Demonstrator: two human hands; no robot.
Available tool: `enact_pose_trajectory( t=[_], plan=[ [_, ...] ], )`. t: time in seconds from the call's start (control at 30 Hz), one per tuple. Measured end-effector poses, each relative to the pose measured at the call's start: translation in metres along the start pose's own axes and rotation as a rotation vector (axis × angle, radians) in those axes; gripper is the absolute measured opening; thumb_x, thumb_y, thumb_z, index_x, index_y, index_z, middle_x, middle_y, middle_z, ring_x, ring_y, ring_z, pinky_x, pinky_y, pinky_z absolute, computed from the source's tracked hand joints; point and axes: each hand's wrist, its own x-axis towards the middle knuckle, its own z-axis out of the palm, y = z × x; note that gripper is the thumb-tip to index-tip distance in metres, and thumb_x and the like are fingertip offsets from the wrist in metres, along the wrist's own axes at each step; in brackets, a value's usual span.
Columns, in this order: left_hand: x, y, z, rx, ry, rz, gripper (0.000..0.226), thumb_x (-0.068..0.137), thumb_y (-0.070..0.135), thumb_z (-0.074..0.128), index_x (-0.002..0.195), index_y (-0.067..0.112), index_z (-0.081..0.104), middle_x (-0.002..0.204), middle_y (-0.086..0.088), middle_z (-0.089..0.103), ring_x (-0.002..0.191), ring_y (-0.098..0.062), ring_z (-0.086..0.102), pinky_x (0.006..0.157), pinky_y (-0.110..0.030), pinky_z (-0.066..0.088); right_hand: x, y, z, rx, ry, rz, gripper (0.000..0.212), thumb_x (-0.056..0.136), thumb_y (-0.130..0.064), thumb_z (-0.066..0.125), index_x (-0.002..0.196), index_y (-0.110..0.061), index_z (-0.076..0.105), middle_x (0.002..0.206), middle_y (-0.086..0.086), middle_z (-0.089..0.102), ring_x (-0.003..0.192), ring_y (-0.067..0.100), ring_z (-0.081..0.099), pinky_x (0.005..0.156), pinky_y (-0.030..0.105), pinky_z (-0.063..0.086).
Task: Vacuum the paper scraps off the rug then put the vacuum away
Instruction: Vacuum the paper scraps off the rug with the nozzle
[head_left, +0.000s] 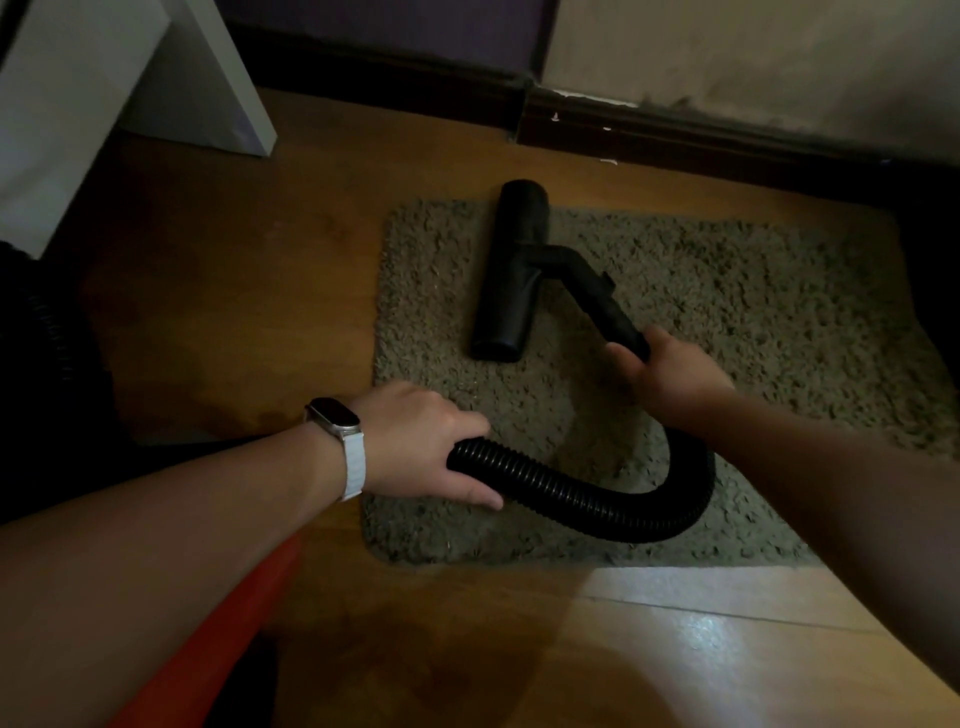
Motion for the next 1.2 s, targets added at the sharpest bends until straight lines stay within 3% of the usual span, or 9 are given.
enact_pose_trajectory(
  t=[0.27,0.5,0.63,0.9,1.2],
  plan=[
    [-0.003,0.000,0.003,0.016,0.011,0.059,0.067,0.070,0.092,0.028,0.094,0.034,0.052,0.076,0.015,0.056,0.066,-0.002,0.054,0.059,-0.025,0.047,0.006,-0.065,0.006,-0.197,-0.035,-0.219,0.049,0.099,-0.063,0.036,0.124,-0.022,0.047,0.084,0.000,0.057,0.073,0.021,0.060,0.062,0.035,0.052],
    [-0.003,0.000,0.001,0.012,0.017,0.054,0.073,0.065,0.095,0.020,0.092,0.034,0.051,0.075,0.014,0.056,0.065,-0.004,0.055,0.061,-0.029,0.051,-0.005,-0.081,-0.005,-0.362,-0.051,-0.383,0.048,0.099,-0.062,0.035,0.122,-0.021,0.045,0.082,0.000,0.058,0.068,0.021,0.059,0.056,0.033,0.049],
    [-0.004,0.001,0.003,0.016,0.006,0.075,0.073,0.068,0.095,0.025,0.100,0.036,0.055,0.078,0.013,0.060,0.067,-0.003,0.058,0.062,-0.030,0.053,-0.021,-0.055,-0.001,-0.281,-0.030,-0.334,0.046,0.098,-0.065,0.037,0.116,-0.023,0.046,0.078,-0.002,0.057,0.065,0.018,0.057,0.055,0.032,0.048],
    [-0.003,0.020,-0.014,0.088,0.033,0.066,0.069,0.069,0.093,0.028,0.097,0.035,0.053,0.080,0.013,0.059,0.067,-0.004,0.056,0.059,-0.026,0.049,-0.046,-0.004,-0.009,0.031,0.021,-0.180,0.032,0.097,-0.058,0.048,0.100,-0.026,0.048,0.075,0.001,0.060,0.061,0.019,0.060,0.053,0.034,0.048],
    [-0.024,0.061,-0.027,0.139,-0.064,0.013,0.064,0.074,0.090,0.036,0.099,0.034,0.051,0.086,0.013,0.060,0.073,-0.007,0.059,0.063,-0.031,0.053,-0.074,0.019,-0.023,0.017,-0.017,-0.217,0.026,0.091,-0.038,0.062,0.107,-0.023,0.048,0.084,-0.001,0.060,0.071,0.018,0.062,0.061,0.033,0.051]
  ],
)
